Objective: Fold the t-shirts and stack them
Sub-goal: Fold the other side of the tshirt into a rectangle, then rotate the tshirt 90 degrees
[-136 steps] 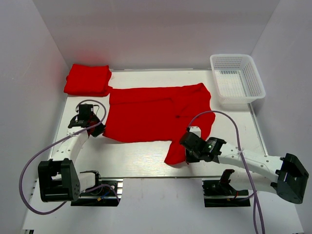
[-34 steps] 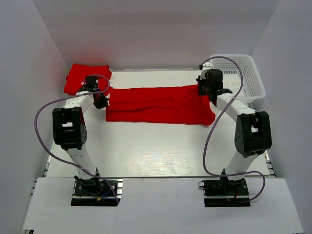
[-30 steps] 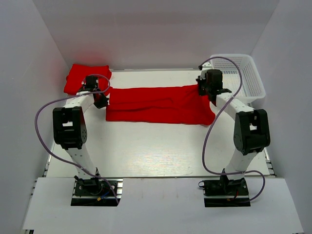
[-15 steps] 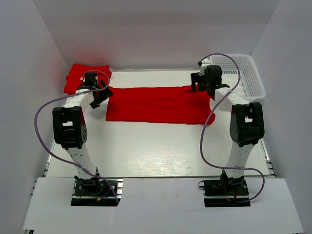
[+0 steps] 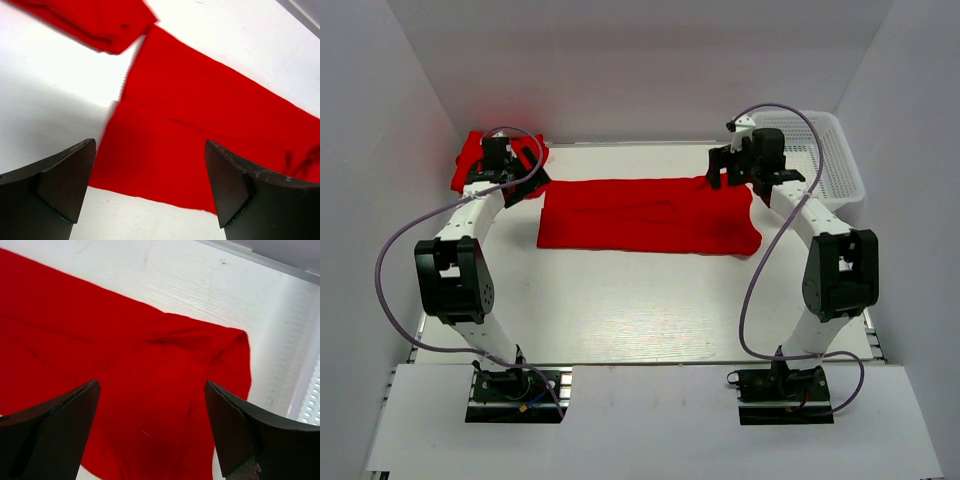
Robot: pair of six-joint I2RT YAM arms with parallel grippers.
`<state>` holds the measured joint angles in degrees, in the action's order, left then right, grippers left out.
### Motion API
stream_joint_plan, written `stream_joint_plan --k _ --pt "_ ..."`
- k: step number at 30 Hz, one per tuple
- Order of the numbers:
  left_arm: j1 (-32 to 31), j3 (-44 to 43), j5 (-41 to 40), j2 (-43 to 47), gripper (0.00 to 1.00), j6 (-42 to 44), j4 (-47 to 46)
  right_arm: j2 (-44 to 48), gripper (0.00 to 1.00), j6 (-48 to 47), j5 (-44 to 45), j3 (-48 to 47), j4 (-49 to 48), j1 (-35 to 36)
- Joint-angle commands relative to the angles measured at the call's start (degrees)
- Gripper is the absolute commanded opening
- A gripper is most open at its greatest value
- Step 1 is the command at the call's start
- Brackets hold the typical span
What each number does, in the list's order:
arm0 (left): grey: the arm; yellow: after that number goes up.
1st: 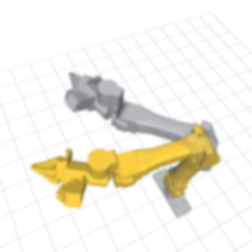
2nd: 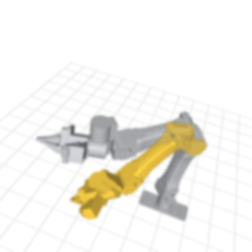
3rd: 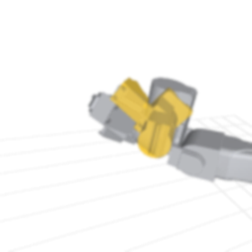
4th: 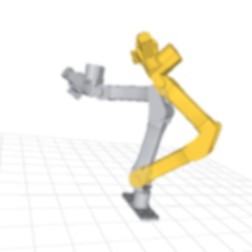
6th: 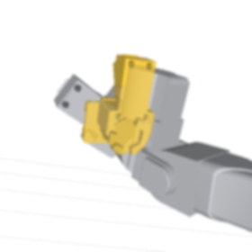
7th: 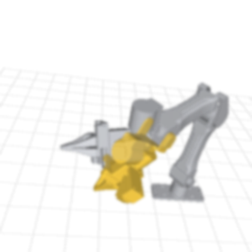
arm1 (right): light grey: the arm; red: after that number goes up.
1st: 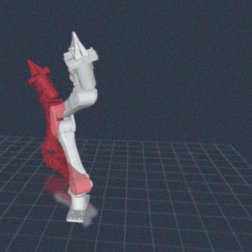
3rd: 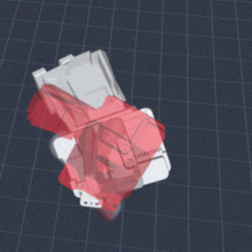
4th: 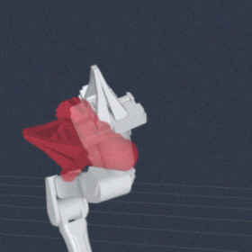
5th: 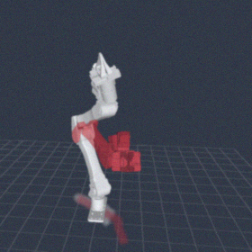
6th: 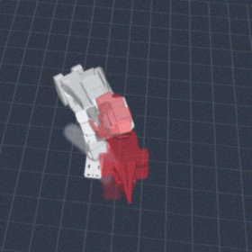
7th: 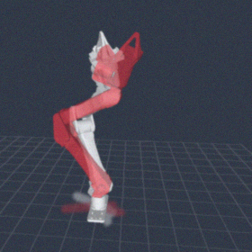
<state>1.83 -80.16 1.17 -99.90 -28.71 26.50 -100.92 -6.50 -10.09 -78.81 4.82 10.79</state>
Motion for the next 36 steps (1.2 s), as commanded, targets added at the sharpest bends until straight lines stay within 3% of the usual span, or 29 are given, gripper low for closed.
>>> stream_joint_plan --k 1,7,20,27,36 --pt "-1.3 1.6 7.5 2.3 1.0 3.1 -2.0 1.6 0.9 -0.4 -5.8 1.8 1.4 0.5" --pt "-4.2 0.1 11.3 -3.7 1.0 4.2 -2.5 -3.8 0.9 1.1 -10.4 -1.2 2.7 1.8" --pt "-6.8 -4.5 13.9 -13.6 1.0 7.9 -0.7 -26.8 0.9 6.1 -10.7 -20.4 4.1 2.4" --pt "-6.8 -0.7 13.0 -14.1 1.0 7.9 -2.1 -34.7 0.9 14.5 -9.0 -29.6 -3.5 2.2" --pt "-6.8 6.5 7.9 -10.9 1.0 8.4 1.2 -30.9 0.9 13.2 -2.1 -32.1 0.7 2.1"
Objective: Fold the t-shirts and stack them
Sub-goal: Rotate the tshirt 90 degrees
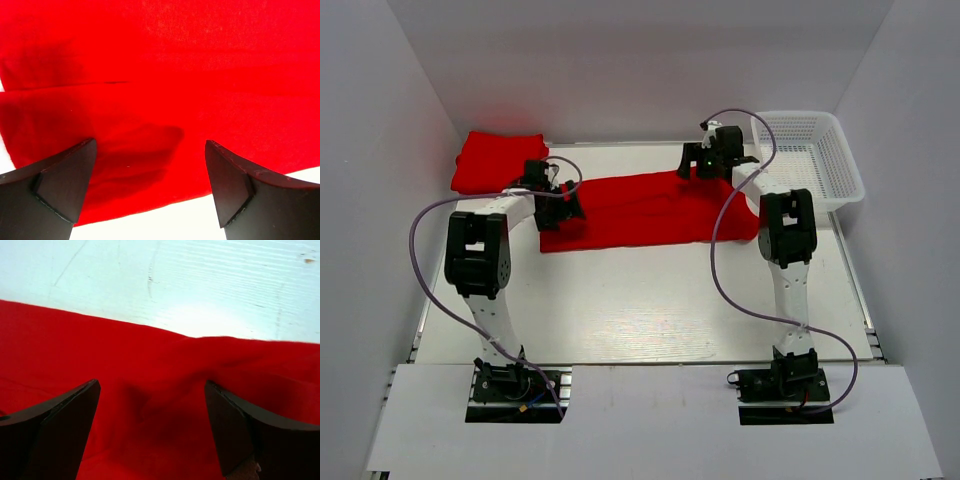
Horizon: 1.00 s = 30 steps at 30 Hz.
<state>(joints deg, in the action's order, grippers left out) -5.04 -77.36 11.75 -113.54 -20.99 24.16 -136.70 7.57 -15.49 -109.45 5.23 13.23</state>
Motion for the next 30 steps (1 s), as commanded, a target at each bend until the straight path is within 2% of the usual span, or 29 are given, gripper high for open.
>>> stream_joint_plan --k 1,3,9,13,15,18,23,30 --pt "0.0 4.8 -2.7 4.0 1.0 0.7 3.5 7.7 0.9 -1.3 4.1 0.2 1.0 -0.2" --pt "0.0 8.1 -2.1 5.4 1.0 0.2 3.5 10.0 0.9 -1.5 4.8 1.5 3.7 -0.1" --pt "-0.5 19.4 -0.4 13.3 1.0 -2.6 -0.3 20.9 0.9 1.1 4.4 13.4 9.1 0.6" --pt "-1.5 27.2 2.0 17.2 1.0 -5.1 -1.9 21.6 0.9 2.4 7.7 16.5 18.7 2.0" --pt "-2.1 30.0 2.2 17.8 1.0 -6.1 -2.1 21.0 0.9 3.8 8.7 17.5 20.1 2.8" --pt "-4.4 30.0 0.2 17.3 1.0 -7.4 2.8 19.6 0.9 5.6 10.4 18.6 21.0 3.0" --pt "-8.2 30.0 0.2 16.6 1.0 -8.5 7.4 14.5 0.9 6.9 11.8 14.6 23.8 4.0" --pt "-16.6 30.0 2.6 17.7 1.0 -11.4 15.3 0.9 0.9 7.3 9.3 -1.9 29.0 4.8"
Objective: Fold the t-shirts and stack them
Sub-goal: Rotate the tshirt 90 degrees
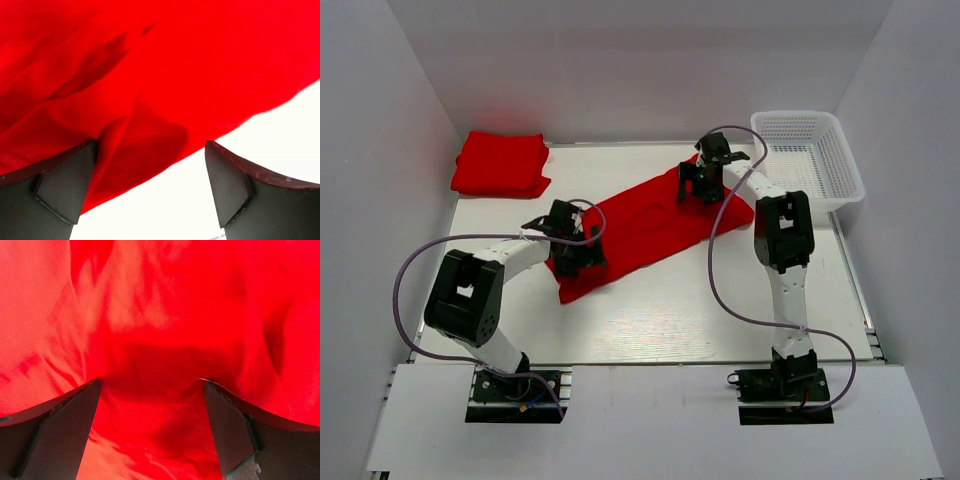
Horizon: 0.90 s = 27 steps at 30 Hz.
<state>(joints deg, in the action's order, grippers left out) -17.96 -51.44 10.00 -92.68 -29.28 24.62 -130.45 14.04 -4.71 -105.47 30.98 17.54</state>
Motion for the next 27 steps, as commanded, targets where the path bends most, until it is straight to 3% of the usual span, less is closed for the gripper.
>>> stream_joint_plan --k 1,6,16,22,27 --pt "-5.8 3.5 5.0 -3.1 1.0 -3.2 15.6 -7.2 0.9 0.8 -2.6 -7.1 3.5 0.5" --pt "-11.7 3.0 13.6 -3.7 1.0 -3.8 19.6 -13.8 0.9 -0.4 -8.5 -15.7 -0.2 0.8" --pt "-25.1 -9.8 26.2 -15.0 1.0 3.4 22.5 -19.5 0.9 -0.3 -21.0 -19.7 -24.0 2.8" --pt "-29.7 -25.8 25.6 -25.3 1.0 8.9 28.9 -22.2 0.9 2.0 -20.0 -22.8 -26.9 4.2" --pt "-30.2 -30.3 28.3 -29.1 1.0 8.9 28.9 -22.3 0.9 4.0 -18.2 -22.7 -28.1 3.8"
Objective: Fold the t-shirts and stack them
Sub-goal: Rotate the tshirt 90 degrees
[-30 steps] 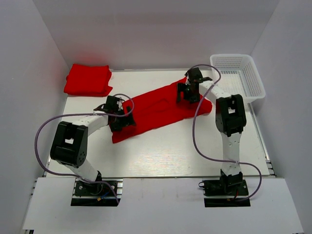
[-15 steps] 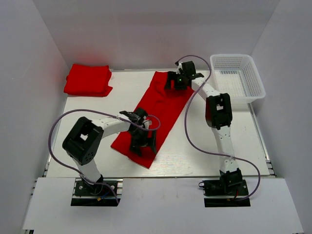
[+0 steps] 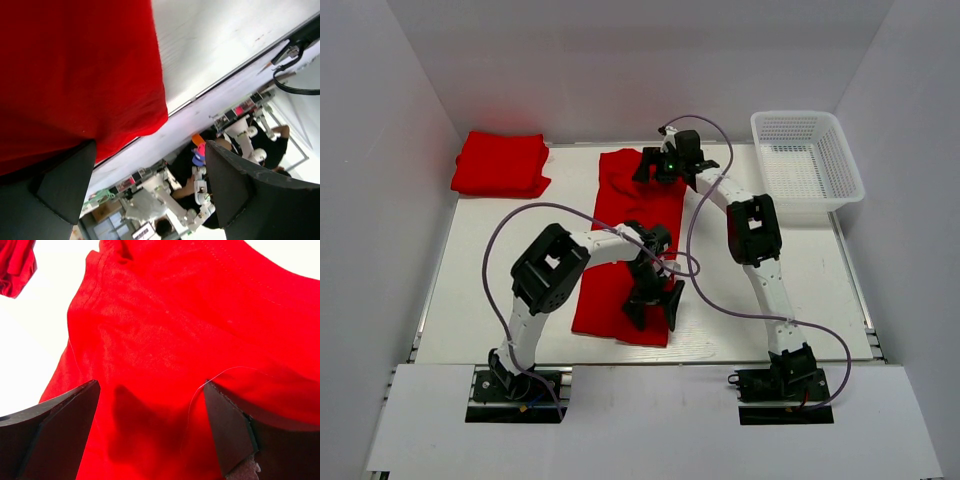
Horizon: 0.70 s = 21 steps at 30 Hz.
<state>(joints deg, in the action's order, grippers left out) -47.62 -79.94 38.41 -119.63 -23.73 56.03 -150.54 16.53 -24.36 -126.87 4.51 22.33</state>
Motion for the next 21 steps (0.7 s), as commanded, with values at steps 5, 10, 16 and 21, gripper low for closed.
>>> stream_joint_plan --k 5,10,16,21 --pt "-0.5 -11.4 -2.7 -3.4 1.0 3.3 -1.6 -1.8 0.9 1.3 2.4 -1.0 -2.0 -1.1" --pt "0.0 -18.8 -7.5 -1.3 1.0 5.9 1.2 3.0 0.9 -3.0 4.7 0.2 0.0 -1.1" --pt "0.6 -12.9 -14.5 10.2 1.0 4.5 2.3 12.4 0.9 -7.5 9.7 1.9 3.0 -1.3" --pt "1.7 1.8 -25.9 21.5 1.0 -0.2 3.2 21.4 0.9 -8.9 15.3 3.6 9.7 -1.1"
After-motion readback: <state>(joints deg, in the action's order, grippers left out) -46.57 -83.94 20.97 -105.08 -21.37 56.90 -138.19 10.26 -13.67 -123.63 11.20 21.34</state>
